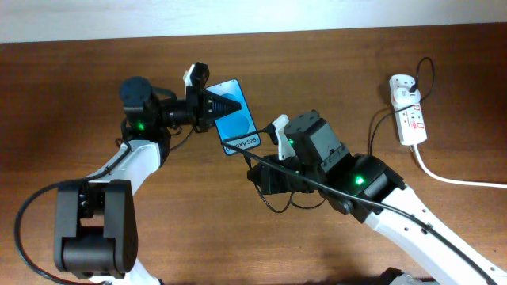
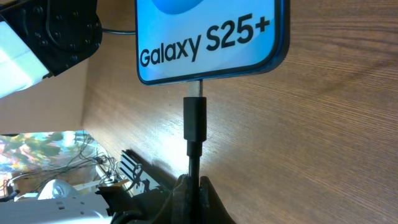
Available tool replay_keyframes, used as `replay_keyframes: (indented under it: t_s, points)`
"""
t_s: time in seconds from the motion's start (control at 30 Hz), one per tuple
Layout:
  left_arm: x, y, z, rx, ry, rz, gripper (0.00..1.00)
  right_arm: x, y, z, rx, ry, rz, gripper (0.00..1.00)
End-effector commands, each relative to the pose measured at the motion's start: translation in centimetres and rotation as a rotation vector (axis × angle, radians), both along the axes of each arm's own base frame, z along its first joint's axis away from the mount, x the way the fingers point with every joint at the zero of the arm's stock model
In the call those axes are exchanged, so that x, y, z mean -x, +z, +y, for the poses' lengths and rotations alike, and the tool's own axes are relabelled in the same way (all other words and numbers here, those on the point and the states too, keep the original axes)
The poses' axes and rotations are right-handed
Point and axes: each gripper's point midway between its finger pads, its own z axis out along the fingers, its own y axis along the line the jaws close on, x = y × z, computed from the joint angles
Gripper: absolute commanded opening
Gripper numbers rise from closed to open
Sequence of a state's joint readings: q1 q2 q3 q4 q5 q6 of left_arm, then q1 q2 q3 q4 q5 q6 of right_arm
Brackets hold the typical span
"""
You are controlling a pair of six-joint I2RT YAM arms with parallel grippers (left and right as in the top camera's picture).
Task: Plug charger to phone and switch on socket
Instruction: 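Carry the USB-C plug toward the phone's bottom port with the right gripper, then push the USB-C plug up into the phone's bottom port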
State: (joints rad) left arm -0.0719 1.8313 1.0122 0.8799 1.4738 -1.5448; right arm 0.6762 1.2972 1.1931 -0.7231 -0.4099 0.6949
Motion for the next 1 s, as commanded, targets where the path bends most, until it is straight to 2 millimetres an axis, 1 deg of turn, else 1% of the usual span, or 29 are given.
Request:
replay_keyframes:
  t_s: [0.0,0.07,0.17,0.27,0.33,0.4,0.5,0.57,0.63,0.73,0.83,0.97]
  points:
    - [0.3,0.7,-0.2,0.0,-0.036,-0.045,0.0,-0.4,0.3,0.3,-0.008,0.004,-0.027,0.04]
    - [0.3,0.7,-0.4,0.0,-0.039,-0.044,0.0,-0.5,0.4,0.4,-0.011,0.004,-0.031,0.04]
    - [0.6,0.7,-0.7,0.0,-0.051,0.004,0.0,-0.8,0.0,0.3,0.004,-0.008,-0.033,0.04]
    - [1.4,0.7,-1.0,-0.004,-0.098,0.002,0.0,-1.6,-0.6,-0.1,0.039,-0.042,-0.049,0.04]
    - [1.9,1.1,-0.9,-0.004,-0.123,-0.061,0.0,-2.3,-0.8,-0.7,0.075,-0.069,-0.085,0.04]
    - [2.0,1.4,-1.0,-0.002,-0.126,-0.103,0.0,-2.6,-0.6,-0.7,0.076,-0.068,-0.103,0.04]
    - [2.4,1.5,-1.6,0.0,-0.145,-0.122,0.0,-3.4,0.5,0.0,0.043,-0.054,-0.17,0.04]
    - [2.9,1.9,-2.3,0.004,-0.162,-0.178,0.0,-4.1,1.4,0.5,0.01,-0.058,-0.209,0.07]
    - [3.1,1.9,-2.5,0.005,-0.17,-0.184,0.0,-4.6,1.4,0.2,0.026,-0.079,-0.23,0.07]
    - [3.2,1.9,-2.6,0.007,-0.173,-0.216,0.0,-5.4,1.6,-0.2,0.066,-0.069,-0.309,0.08]
    - [3.2,1.9,-2.7,0.008,-0.173,-0.231,0.0,-6.0,2.2,-0.3,0.053,-0.083,-0.332,0.09]
    - [3.2,1.9,-2.7,0.008,-0.173,-0.23,0.0,-6.6,3.2,0.1,0.02,-0.089,-0.371,0.07]
